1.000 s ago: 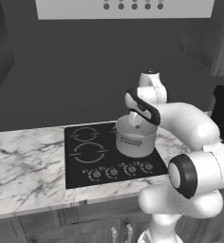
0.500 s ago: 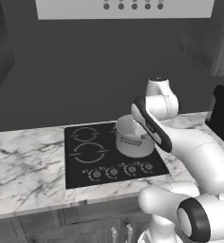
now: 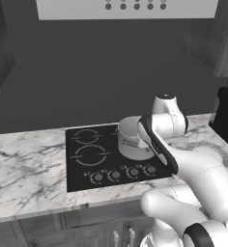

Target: Retrieve the frozen meat and place it in the pot on a burner. Then turn the burner on.

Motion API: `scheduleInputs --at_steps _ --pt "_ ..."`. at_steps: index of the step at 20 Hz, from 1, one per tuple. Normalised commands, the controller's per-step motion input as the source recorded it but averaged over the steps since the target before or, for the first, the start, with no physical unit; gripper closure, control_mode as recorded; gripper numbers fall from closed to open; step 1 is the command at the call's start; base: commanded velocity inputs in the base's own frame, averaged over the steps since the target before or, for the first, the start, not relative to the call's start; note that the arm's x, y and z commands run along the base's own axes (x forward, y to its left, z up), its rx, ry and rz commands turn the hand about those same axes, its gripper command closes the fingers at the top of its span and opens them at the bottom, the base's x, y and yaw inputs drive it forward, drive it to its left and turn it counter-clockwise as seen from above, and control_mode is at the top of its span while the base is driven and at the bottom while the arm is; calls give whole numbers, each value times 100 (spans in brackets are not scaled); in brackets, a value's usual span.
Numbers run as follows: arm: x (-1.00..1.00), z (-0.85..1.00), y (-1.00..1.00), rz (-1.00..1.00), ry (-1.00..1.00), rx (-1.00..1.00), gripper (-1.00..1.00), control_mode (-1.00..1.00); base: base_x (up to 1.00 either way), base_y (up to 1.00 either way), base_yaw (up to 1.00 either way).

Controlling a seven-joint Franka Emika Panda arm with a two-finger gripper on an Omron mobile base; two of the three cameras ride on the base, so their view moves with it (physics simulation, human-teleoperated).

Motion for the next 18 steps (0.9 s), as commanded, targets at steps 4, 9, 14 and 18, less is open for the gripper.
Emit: scheduleInputs --at_steps 4,9,14,18 --pt "0 -56 0 -2 0 0 -100 -100 0 0 0" --pt "0 -51 -5 0 -1 -1 -100 -100 0 0 0" --pt "0 -49 -16 0 -9 0 -100 -100 0 0 0" --pt "0 -40 -23 0 -8 0 -100 -100 0 0 0"
